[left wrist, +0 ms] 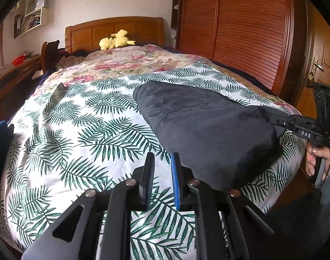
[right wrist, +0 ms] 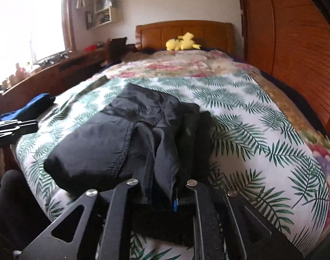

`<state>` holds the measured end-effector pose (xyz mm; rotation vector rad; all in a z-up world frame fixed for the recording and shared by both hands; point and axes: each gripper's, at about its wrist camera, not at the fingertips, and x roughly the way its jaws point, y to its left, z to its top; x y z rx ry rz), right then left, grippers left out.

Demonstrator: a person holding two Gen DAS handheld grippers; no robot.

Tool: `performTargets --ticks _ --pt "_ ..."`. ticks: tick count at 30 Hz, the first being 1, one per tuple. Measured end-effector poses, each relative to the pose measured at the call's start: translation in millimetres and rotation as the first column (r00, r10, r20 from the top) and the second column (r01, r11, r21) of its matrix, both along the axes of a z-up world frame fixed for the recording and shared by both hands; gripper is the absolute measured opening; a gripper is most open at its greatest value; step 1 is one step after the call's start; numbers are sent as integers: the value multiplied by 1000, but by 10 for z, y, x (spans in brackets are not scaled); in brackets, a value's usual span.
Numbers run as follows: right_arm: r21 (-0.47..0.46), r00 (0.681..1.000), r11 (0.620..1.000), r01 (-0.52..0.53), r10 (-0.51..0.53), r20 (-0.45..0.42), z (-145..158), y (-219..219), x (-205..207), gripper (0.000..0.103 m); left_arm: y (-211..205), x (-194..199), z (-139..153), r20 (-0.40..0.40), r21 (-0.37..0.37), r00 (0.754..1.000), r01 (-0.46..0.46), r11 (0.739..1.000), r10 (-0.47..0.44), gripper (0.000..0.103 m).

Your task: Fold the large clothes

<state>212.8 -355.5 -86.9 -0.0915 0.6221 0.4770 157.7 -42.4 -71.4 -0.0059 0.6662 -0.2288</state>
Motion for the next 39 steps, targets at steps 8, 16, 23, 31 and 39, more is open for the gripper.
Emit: performTargets --ticks 8,16,23,31,39 --pt "59 992 995 76 -82 101 351 -131 -127 53 -14 -17 -12 1 3 1000 1 1000 -1 12" --pt "41 991 994 -105 101 87 315 500 -45 53 -46 -17 -54 -8 6 1000 4 1000 -4 12" --pt "2 980 980 -197 197 23 67 987 23 53 -6 -19 -88 -8 2 1000 -1 1000 1 13" --pt "-51 970 977 -208 200 -138 -402 1138 90 54 29 49 -140 -17 -9 1000 9 1000 -9 13" --pt "-49 981 984 -171 165 -101 -355 1036 -35 53 33 283 -142 -3 -36 998 60 998 -60 14"
